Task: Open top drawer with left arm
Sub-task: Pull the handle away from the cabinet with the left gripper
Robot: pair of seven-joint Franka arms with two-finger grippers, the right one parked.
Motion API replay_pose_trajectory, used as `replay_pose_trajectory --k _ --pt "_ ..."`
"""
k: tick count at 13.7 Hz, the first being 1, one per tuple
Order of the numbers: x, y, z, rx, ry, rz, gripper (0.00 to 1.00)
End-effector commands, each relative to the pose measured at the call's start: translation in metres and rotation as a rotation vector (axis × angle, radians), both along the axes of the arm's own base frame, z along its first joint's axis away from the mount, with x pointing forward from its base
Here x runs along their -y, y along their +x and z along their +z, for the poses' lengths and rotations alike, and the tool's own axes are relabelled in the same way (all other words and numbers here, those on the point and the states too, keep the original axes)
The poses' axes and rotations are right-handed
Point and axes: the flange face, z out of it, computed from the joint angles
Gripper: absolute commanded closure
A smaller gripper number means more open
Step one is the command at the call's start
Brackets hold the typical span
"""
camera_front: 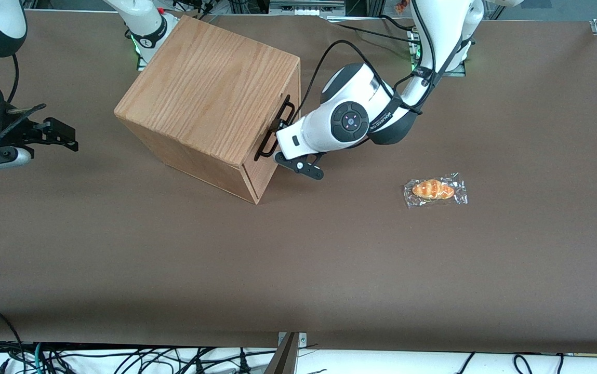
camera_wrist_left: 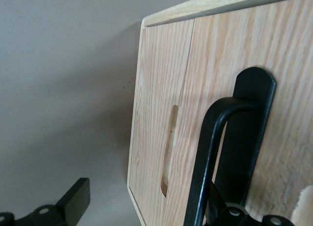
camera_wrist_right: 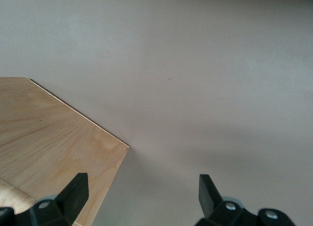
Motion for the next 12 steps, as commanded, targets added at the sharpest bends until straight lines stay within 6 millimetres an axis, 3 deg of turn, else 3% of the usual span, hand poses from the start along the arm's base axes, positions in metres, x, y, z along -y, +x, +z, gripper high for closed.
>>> replay_pose_trajectory --k 1,12 --pt "-0.029 0.032 -0.002 0.01 -0.024 0.022 0.0" --pt "-0.095 0.078 -0.002 0.028 -0.032 0.08 0.0"
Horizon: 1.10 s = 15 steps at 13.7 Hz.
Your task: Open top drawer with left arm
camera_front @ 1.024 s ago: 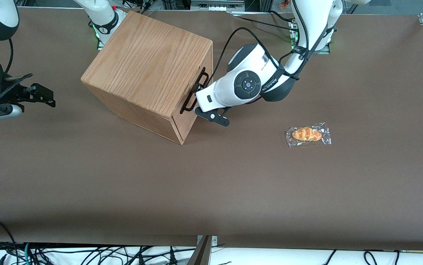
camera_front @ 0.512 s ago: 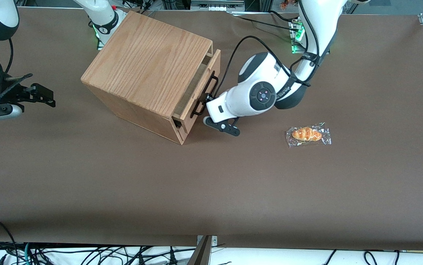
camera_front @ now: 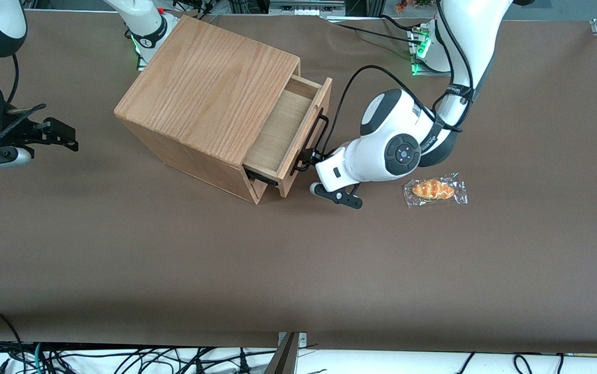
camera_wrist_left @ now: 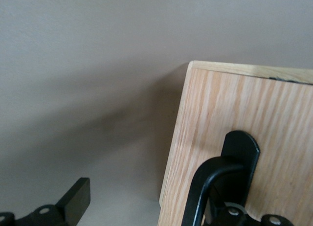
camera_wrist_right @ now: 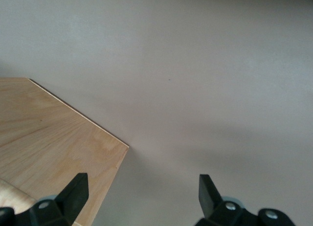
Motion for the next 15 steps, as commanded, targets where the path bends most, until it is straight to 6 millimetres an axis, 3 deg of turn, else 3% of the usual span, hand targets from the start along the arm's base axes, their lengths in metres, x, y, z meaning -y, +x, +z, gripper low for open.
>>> replay_pose_trajectory --k 1,8,15 --pt "-0.016 0.016 0.002 0.005 -0.016 0.003 0.0" --pt "-0.045 0.029 -0.002 0.003 -0.02 0.0 0.0" --pt "-0.051 0.028 0.008 -0.015 -0.021 -0.011 0.0"
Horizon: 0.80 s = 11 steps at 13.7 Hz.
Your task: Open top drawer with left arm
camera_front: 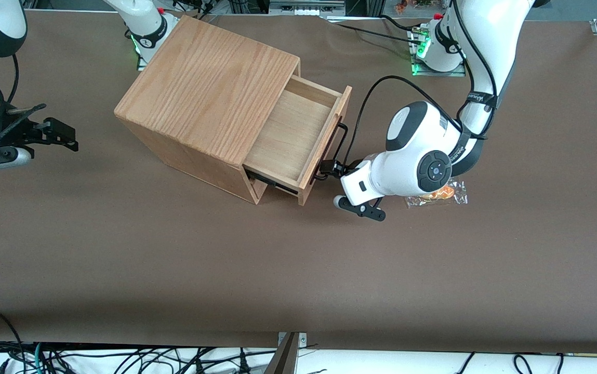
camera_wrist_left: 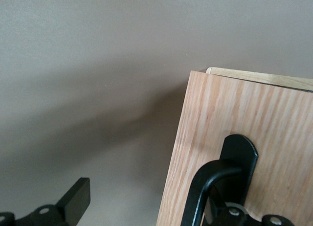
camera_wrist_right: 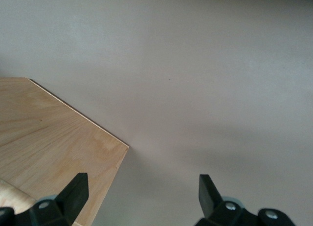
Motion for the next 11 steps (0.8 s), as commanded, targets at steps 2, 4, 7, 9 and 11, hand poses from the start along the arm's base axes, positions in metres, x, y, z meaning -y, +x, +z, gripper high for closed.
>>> replay_pose_trajectory --k 2,4,7,9,11 --pt "-0.018 0.01 0.03 -0.041 -0.026 -0.022 0.0" --pt "-0.032 0.016 0.046 -0.06 -0.03 -0.027 0.0" --pt "-0.064 0.03 0.062 -0.065 -0.034 0.005 0.0" --pt "-0.104 0.04 0.072 -0.078 -0.019 0.04 0.0" --pt "-0.155 0.048 0.087 -0.065 0.005 0.104 0.0"
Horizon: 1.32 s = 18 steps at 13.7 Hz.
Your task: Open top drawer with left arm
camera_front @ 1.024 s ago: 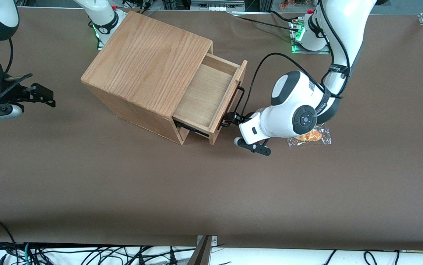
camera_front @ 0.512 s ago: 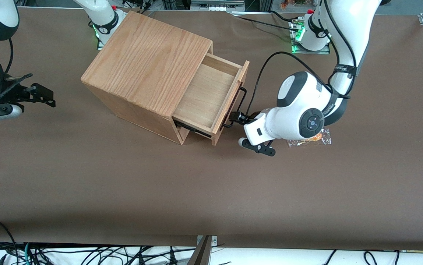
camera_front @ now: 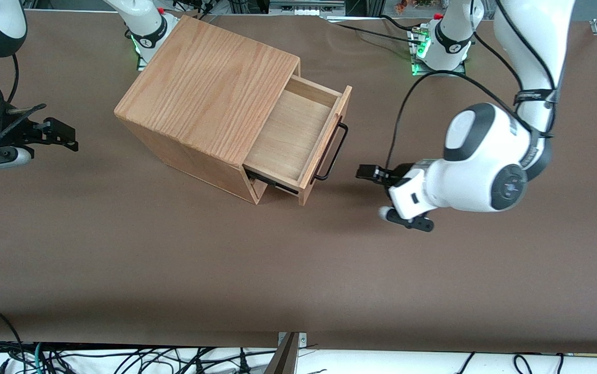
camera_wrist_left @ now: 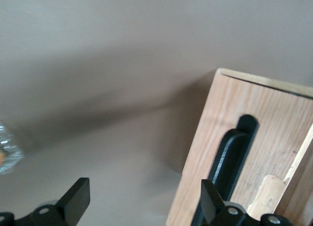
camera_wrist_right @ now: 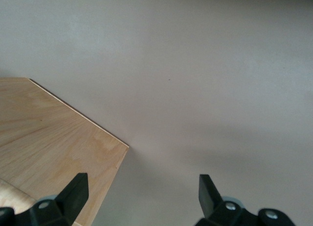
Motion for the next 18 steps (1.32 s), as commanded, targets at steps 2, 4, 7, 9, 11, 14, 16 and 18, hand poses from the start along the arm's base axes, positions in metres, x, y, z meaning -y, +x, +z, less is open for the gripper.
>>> replay_pose_trajectory --k 2,4,7,9,11,14,16,18 --pt "-0.094 0.008 0.017 0.01 0.144 0.028 0.0" --pt "-0.141 0.014 0.017 0.034 0.201 0.032 0.0" --pt "-0.174 0.012 0.03 0.067 0.286 0.007 0.0" --pt "-0.188 -0.009 0.045 0.095 0.377 0.011 0.0" --pt "-0.202 -0.034 0.06 0.189 0.417 0.057 0.0" --pt "-0.222 -0.069 0.093 0.258 0.43 0.066 0.0" --pt "-0.227 -0.095 0.121 0.255 0.416 -0.039 0.0" --pt "-0.223 -0.117 0.146 0.22 0.415 -0.066 0.0"
